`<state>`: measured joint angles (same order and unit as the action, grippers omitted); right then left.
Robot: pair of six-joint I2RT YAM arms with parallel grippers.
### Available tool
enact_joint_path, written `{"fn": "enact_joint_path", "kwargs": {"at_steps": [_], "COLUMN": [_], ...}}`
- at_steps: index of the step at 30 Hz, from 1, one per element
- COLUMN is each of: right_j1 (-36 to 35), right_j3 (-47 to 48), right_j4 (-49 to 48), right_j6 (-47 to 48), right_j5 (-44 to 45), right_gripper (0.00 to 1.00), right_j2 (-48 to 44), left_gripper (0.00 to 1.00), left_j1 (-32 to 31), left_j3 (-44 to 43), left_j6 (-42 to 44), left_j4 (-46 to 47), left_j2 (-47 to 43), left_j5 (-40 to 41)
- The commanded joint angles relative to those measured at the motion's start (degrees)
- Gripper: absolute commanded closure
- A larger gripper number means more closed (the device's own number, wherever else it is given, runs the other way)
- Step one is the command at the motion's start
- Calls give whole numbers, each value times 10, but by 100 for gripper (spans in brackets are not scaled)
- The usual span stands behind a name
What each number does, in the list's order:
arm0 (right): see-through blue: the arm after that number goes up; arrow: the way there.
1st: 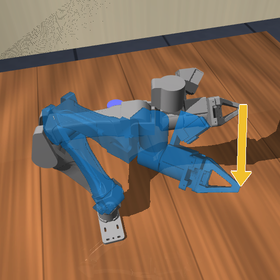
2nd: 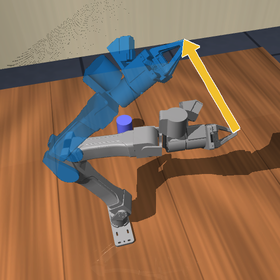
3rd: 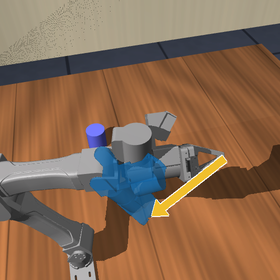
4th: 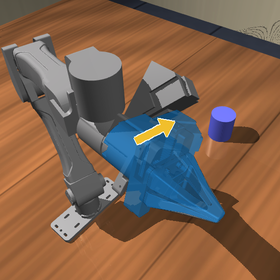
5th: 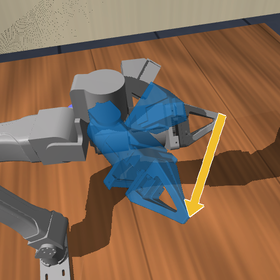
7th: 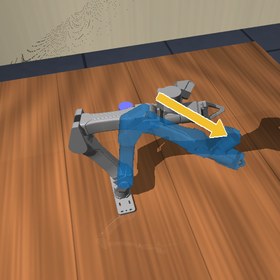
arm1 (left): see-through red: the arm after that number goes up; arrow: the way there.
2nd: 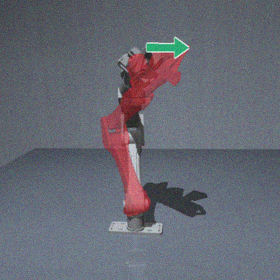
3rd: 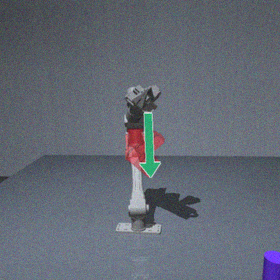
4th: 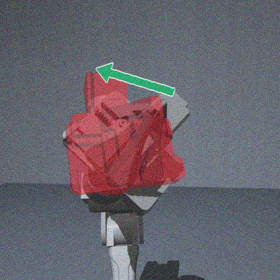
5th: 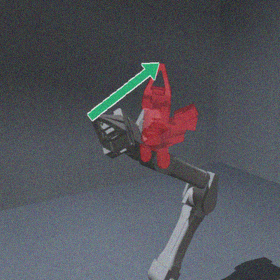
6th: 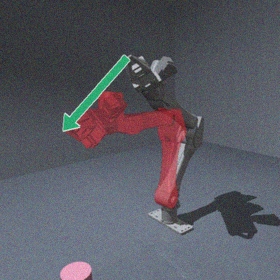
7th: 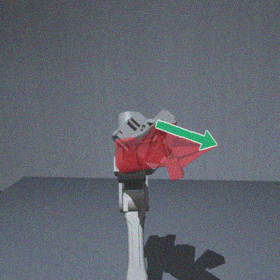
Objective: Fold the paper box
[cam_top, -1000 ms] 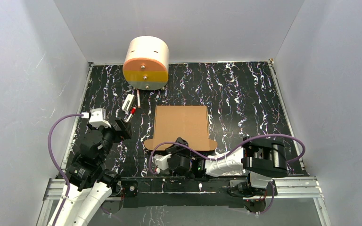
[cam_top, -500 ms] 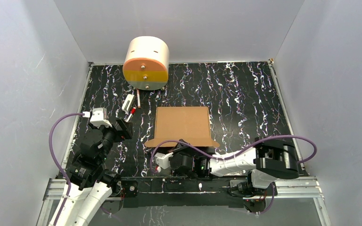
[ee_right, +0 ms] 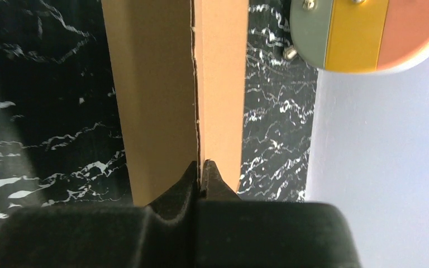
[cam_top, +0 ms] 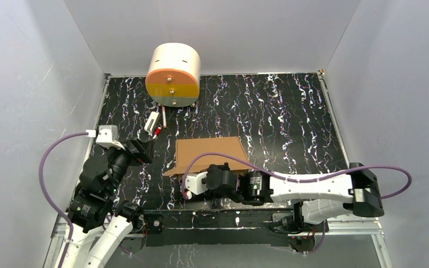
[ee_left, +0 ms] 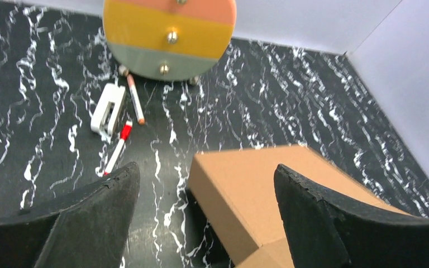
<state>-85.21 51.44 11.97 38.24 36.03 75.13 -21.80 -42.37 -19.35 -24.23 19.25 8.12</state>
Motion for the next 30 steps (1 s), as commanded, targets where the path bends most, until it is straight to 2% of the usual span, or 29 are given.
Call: {"fn": "enact_joint_path", "kwargs": {"at_steps": [1, 9, 16, 23, 30], "right_j1": [22, 115, 191, 267, 300], "right_j3": [91, 254, 345, 402, 466], "right_j4": [108, 267, 351, 381, 395], "right_j6": [-49, -79, -70, -38, -2], "right_j5": [-97, -252, -369, -427, -424], "right_gripper": [100, 100, 100, 100, 100], "right_j2": [-45, -27, 16, 107, 201], "left_gripper": [14, 14, 14, 14, 14], "left_j1": [4, 3, 4, 4, 4], "left_j3": [-60, -90, -61, -7, 35], "left_j6": [27, 32, 42, 40, 39], "left_j4": [-13, -19, -10, 15, 43], "left_j2": [16, 38, 39, 35, 29], "left_j5": [-12, -17, -14, -43, -52]}}
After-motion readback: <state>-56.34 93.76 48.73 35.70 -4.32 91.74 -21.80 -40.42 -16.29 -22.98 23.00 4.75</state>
